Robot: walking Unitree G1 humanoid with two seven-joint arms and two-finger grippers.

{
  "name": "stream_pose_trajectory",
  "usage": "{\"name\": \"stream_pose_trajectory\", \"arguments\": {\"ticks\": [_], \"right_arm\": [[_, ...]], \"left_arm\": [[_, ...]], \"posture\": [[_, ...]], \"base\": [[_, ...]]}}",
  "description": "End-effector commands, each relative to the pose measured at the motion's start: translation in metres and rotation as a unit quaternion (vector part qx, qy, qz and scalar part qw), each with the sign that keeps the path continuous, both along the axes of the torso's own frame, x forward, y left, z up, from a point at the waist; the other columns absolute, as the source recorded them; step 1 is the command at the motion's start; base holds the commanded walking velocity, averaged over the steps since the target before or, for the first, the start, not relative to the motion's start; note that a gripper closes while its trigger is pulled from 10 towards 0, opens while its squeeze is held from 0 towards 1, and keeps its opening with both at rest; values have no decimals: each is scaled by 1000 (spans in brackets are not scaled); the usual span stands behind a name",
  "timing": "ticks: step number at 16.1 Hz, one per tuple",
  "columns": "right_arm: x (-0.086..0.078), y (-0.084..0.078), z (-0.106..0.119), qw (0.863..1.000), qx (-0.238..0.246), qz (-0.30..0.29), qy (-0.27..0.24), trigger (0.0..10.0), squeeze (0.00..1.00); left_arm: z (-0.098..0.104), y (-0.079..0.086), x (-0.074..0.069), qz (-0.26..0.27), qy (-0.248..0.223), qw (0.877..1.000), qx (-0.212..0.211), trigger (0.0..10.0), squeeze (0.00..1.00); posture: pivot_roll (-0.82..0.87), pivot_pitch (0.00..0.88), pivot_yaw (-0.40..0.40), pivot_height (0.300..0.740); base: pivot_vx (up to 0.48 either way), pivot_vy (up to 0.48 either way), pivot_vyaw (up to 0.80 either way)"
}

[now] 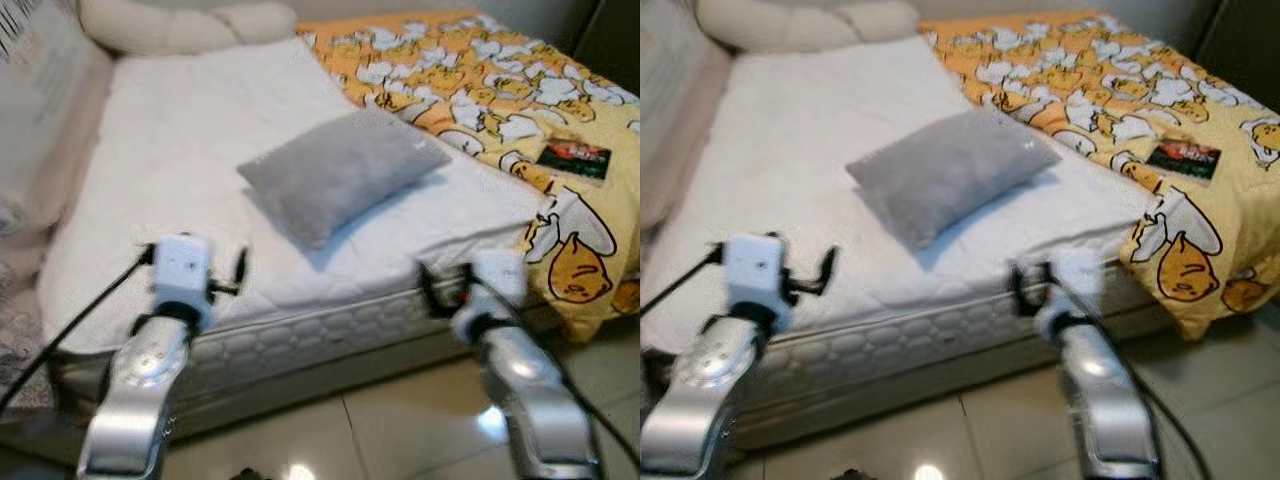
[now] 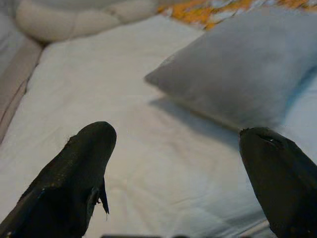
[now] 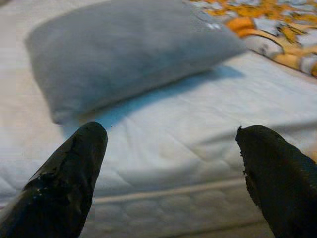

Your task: Clean up the room

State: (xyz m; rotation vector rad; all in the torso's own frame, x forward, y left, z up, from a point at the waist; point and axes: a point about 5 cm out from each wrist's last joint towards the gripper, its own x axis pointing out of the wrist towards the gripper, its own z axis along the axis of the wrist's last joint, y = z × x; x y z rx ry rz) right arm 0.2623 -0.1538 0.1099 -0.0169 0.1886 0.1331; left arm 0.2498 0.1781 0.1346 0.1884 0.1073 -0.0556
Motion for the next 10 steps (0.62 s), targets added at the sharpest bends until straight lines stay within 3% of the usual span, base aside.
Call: {"name": "stream_pose_trajectory", "arguments": {"ticks": [1,10], "right_arm": [[0,-10,-1,1000,-22,-14,-1,10000,0],[-1,-4,-2,1000,-5,13,0,10000,0]], "left_arm": [[1,-3,0,-4,-2,1000,-3,10000,1000],[-2,-1,-2,5,-4,1000,-5,10000,1000]], "posture": [[-59,56,-2,740],[-61,20,-4,740]], "base": [[330,0,0],[336,0,0]]}}
